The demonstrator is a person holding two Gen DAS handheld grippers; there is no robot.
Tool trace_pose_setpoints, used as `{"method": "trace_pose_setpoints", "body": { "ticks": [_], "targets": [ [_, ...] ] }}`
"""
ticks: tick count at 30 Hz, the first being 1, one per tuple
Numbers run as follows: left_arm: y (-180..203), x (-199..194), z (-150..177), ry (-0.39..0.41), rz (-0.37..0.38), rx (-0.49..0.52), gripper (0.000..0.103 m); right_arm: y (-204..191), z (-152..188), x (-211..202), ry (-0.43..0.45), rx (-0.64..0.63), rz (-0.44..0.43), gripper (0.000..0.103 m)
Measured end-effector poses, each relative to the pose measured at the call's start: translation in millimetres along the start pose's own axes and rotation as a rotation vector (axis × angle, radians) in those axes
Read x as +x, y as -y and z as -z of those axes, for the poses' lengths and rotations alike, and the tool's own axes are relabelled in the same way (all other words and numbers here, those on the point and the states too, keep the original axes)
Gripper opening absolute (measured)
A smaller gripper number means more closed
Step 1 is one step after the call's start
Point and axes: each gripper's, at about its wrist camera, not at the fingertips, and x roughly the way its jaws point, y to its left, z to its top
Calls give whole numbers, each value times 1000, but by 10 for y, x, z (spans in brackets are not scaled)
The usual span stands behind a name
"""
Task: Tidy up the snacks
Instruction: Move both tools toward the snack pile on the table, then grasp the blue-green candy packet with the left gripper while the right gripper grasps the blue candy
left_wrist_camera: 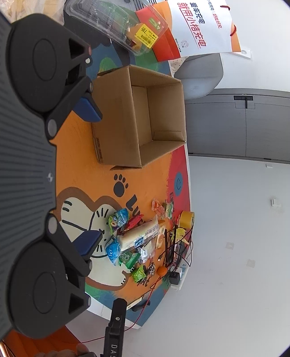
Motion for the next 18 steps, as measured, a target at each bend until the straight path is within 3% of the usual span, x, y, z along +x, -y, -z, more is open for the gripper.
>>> {"method": "trace_pose_setpoints", "body": {
  "ticks": [8, 18],
  "targets": [
    [152, 202, -38, 9, 9, 5, 102, 146, 59, 169, -12, 19, 16, 103],
    [346, 590, -86, -22, 22, 10, 102, 238, 170, 406, -19, 21, -47, 103]
  ]
}}
